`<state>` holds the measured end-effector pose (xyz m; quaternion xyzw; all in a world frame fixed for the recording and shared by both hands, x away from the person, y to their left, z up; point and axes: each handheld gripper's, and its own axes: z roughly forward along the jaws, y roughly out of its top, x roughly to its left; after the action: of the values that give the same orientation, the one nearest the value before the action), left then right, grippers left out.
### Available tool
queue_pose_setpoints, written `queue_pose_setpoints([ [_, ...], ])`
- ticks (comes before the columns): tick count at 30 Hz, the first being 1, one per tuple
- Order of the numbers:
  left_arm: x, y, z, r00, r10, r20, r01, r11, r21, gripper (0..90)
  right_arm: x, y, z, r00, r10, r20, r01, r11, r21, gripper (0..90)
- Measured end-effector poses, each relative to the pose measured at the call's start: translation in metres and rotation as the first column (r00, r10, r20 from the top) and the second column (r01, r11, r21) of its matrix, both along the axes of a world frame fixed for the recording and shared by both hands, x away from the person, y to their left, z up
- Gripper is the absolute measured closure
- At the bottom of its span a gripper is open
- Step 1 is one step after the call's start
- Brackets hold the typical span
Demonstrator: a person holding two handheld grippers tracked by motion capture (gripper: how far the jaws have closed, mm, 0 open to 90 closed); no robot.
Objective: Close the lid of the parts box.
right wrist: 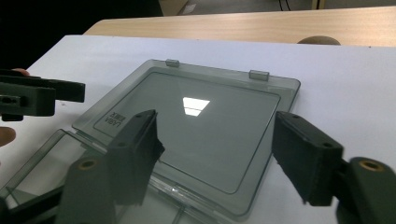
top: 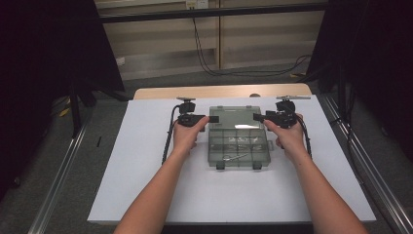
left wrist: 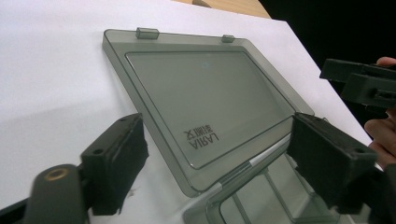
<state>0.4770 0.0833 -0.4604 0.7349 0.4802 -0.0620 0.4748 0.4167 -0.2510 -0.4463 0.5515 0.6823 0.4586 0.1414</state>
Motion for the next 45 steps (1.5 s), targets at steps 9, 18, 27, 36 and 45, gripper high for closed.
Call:
queue_pose_setpoints([
  [9,0.005,-0.007,-0.008,0.9986,0.043,-0.031,-0.042,0.9984,0.038,31.4,0.010,-0.011,-0.015,0.9966,-0.031,-0.077,0.033,0.999,0.024,50.0],
  [18,0.007,-0.010,-0.016,0.9957,0.065,-0.066,-0.064,0.9977,0.023,35.3,0.016,-0.010,-0.026,0.9923,-0.051,-0.112,0.053,0.999,0.013,51.8],
  [27,0.007,-0.013,-0.022,0.9935,0.078,-0.083,-0.075,0.9967,0.029,39.1,0.020,-0.003,-0.033,0.9885,-0.049,-0.143,0.050,0.999,0.004,51.4],
  [36,0.007,-0.014,-0.028,0.9907,0.073,-0.115,-0.071,0.9973,0.019,46.4,0.022,-0.006,-0.040,0.9840,-0.023,-0.177,0.029,0.999,0.033,46.8],
  [45,0.007,-0.012,-0.028,0.9935,0.070,-0.090,-0.070,0.9976,0.004,55.7,0.021,-0.007,-0.041,0.9857,-0.002,-0.169,0.016,0.997,0.079,49.7],
])
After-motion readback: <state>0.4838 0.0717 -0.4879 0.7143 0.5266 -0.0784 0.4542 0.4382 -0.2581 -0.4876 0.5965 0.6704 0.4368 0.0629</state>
